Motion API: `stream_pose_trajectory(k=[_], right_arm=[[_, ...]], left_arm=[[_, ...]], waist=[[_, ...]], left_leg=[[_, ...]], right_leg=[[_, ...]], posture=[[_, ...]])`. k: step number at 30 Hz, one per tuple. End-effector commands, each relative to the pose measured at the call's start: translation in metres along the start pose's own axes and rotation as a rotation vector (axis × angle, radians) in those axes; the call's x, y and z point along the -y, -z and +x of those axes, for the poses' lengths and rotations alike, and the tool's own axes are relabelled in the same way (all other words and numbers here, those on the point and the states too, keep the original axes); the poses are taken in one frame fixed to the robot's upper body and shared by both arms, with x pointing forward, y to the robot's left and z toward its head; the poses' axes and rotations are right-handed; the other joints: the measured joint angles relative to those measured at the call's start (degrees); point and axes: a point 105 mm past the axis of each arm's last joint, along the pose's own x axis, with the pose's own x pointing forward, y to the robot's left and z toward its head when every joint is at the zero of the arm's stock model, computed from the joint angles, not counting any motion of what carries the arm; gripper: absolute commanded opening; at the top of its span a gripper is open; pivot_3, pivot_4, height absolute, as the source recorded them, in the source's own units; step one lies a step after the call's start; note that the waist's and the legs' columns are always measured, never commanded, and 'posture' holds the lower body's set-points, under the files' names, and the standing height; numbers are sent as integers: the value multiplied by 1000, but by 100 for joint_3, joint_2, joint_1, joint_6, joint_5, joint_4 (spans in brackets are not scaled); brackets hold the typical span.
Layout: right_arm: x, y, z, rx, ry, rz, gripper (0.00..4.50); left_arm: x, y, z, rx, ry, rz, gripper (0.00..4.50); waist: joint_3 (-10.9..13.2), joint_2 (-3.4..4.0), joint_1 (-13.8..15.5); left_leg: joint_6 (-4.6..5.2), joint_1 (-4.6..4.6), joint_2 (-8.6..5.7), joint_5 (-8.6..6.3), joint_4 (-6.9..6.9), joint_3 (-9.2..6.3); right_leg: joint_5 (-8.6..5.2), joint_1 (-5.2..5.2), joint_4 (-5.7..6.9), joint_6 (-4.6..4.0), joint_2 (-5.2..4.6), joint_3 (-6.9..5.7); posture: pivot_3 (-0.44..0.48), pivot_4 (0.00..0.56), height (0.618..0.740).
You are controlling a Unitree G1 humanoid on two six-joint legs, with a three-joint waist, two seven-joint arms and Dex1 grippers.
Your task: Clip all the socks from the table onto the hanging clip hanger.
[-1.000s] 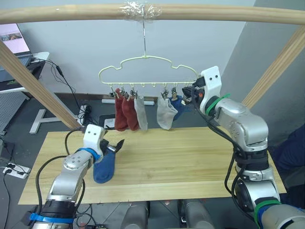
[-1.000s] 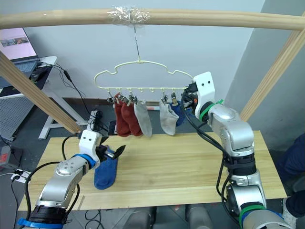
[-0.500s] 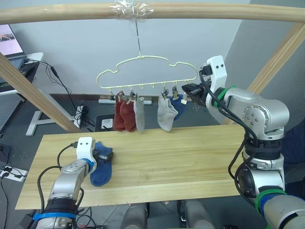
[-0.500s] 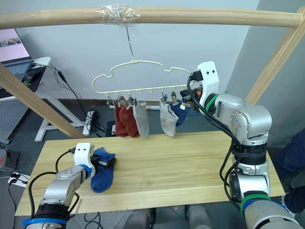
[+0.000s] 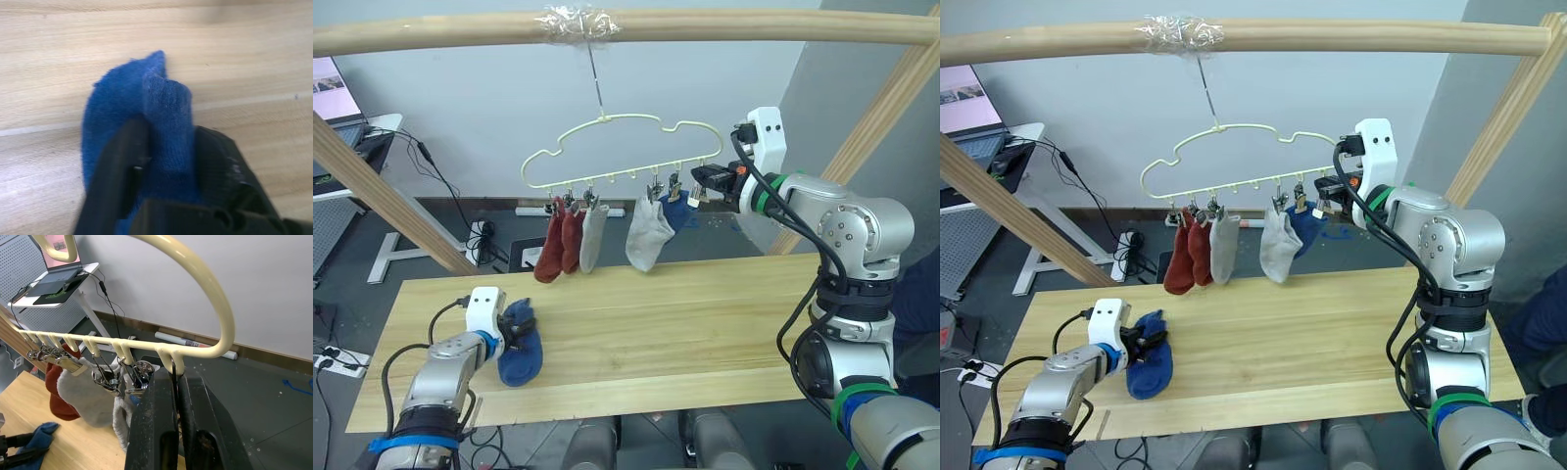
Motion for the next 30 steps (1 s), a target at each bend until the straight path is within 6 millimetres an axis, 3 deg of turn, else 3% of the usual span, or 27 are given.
stream_pose_trajectory(k=[1,4,8,12,18,23,30], right_arm=[[-11,-27,-4,98,-47,-25,0],[-6,-27,-5,88,-26,-11,0],[2,-29,-6,63,-13,46,0],[6,-25,-7,-31,-24,248,0],[16,-22,-3,-86,-6,441,0],[19,-26,1,-80,2,526,0],[18,-24,0,-89,12,547,0]], left_arm=[[31,14,4,-41,116,79,753],[45,0,5,7,175,150,34],[78,-36,1,153,318,210,34],[131,-107,-22,470,524,302,34],[189,-180,-61,829,665,447,34],[210,-204,-70,972,630,610,34],[209,-222,-55,1031,462,715,34]], waist=[[-1,1,7],[-1,1,26],[0,0,19],[1,-1,27],[1,-1,25],[1,-1,15],[1,-2,15]], left_leg=[[0,0,0,0,0,2],[0,-1,-2,0,0,3],[0,-3,1,0,0,3],[0,-12,5,0,0,-2],[-1,-16,7,0,2,-1],[1,-17,6,0,2,9],[6,-20,1,-1,10,12]], right_leg=[[0,0,-1,0,0,1],[0,0,-2,0,0,3],[0,-1,-4,0,1,2],[4,-4,-7,-6,3,-6],[9,-5,-7,-15,8,-11],[10,-4,-7,-14,24,-6],[10,-3,-6,-12,25,-5]], posture=[[85,208,740],[86,209,740],[82,209,740],[76,210,740],[66,212,740],[38,217,740],[29,225,740]])
